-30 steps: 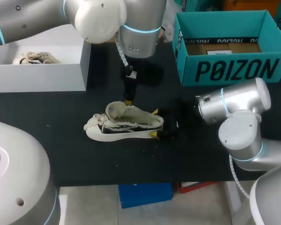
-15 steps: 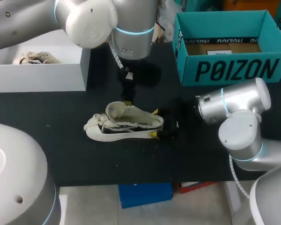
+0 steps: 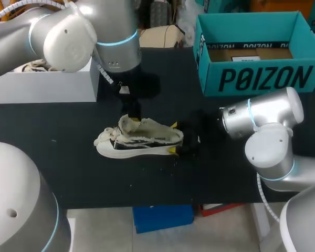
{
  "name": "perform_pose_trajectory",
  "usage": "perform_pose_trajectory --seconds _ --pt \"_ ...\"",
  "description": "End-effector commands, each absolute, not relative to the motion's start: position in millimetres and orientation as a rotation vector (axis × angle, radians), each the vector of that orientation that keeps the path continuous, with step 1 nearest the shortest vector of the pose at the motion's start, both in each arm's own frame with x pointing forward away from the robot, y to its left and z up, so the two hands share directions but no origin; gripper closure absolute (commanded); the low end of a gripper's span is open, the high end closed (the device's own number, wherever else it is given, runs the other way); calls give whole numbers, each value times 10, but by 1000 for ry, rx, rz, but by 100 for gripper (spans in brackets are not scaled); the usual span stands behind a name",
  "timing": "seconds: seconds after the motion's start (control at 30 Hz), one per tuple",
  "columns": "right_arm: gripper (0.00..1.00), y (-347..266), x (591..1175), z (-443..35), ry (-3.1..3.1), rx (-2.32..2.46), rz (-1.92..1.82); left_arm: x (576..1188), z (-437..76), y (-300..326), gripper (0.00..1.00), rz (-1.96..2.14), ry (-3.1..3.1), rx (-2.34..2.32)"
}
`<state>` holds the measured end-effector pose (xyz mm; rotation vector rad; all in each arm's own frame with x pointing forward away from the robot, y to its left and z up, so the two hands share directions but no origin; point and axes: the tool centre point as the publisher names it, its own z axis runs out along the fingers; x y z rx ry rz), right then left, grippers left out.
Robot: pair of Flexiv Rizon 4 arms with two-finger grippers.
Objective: Take the shoe out of the shoebox, open the shoe tongue, remove and reinsert the insole, then place the shoe into the shoebox
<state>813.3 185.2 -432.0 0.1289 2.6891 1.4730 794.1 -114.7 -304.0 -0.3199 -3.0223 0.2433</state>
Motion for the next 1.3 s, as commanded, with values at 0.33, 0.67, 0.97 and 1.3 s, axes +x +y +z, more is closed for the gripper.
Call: perform_pose_trajectory --seconds 0.33,0.67,0.97,1.3 --pt "100 1845 8137 -4345 2691 131 1470 7962 -3342 -1286 100 243 -2997 -304" --pt "100 1845 8137 -4345 2691 131 1470 7893 -3531 -1401 100 246 -2957 -276" --pt "100 1845 8137 -4345 2691 131 1470 7903 -3670 -1381 100 261 -2907 -231" --pt "100 1845 8137 -4345 2691 131 1470 7860 -3837 -1420 100 263 -2874 -235"
